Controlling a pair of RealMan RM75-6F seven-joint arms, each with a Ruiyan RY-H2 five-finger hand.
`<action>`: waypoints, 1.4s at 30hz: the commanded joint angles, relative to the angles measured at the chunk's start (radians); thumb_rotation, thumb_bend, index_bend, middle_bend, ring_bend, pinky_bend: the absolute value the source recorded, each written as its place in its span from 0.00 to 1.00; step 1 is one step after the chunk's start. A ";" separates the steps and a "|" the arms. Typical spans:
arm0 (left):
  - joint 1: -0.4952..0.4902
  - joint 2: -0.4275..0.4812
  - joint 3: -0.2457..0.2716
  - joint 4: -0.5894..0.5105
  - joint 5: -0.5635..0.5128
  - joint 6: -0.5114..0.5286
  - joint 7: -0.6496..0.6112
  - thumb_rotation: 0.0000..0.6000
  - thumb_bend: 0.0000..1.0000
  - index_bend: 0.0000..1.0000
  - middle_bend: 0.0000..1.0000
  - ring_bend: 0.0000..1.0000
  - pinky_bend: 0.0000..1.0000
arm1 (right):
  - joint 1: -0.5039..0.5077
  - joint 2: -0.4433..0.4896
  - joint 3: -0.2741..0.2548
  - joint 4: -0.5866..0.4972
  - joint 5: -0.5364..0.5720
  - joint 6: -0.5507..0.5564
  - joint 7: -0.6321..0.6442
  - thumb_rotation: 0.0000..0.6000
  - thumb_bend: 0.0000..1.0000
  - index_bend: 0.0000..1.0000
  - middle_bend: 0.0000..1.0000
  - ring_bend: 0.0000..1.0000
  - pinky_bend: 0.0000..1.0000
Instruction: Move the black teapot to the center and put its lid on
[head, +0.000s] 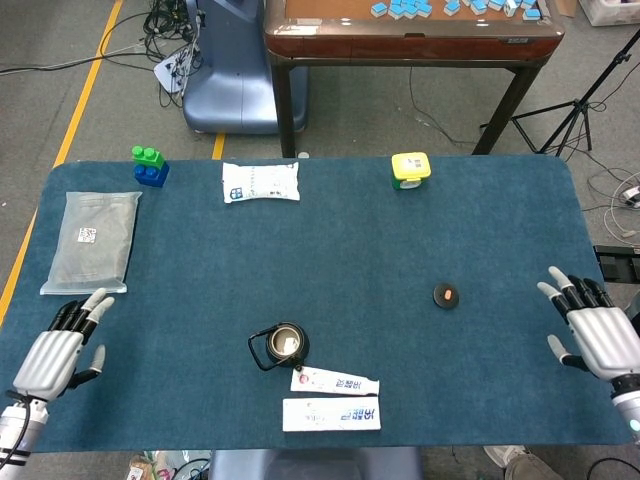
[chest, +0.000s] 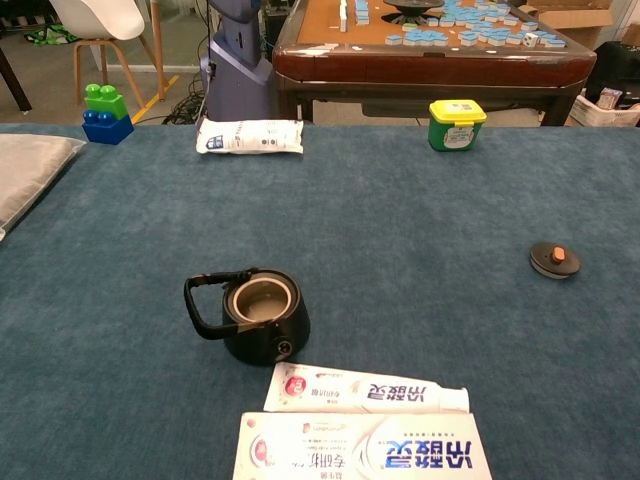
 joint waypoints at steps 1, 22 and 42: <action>-0.010 -0.006 -0.013 0.000 -0.014 -0.025 0.008 1.00 0.58 0.00 0.00 0.00 0.00 | 0.043 -0.021 0.020 0.044 0.049 -0.067 0.000 1.00 0.36 0.12 0.00 0.00 0.00; -0.067 -0.027 -0.076 0.047 -0.074 -0.158 -0.006 1.00 0.58 0.00 0.00 0.00 0.00 | 0.266 -0.214 0.062 0.254 0.348 -0.345 -0.194 1.00 0.34 0.12 0.00 0.00 0.00; -0.064 -0.047 -0.080 0.109 -0.071 -0.183 -0.065 1.00 0.58 0.00 0.00 0.00 0.00 | 0.369 -0.347 0.030 0.368 0.471 -0.424 -0.286 1.00 0.32 0.12 0.00 0.00 0.00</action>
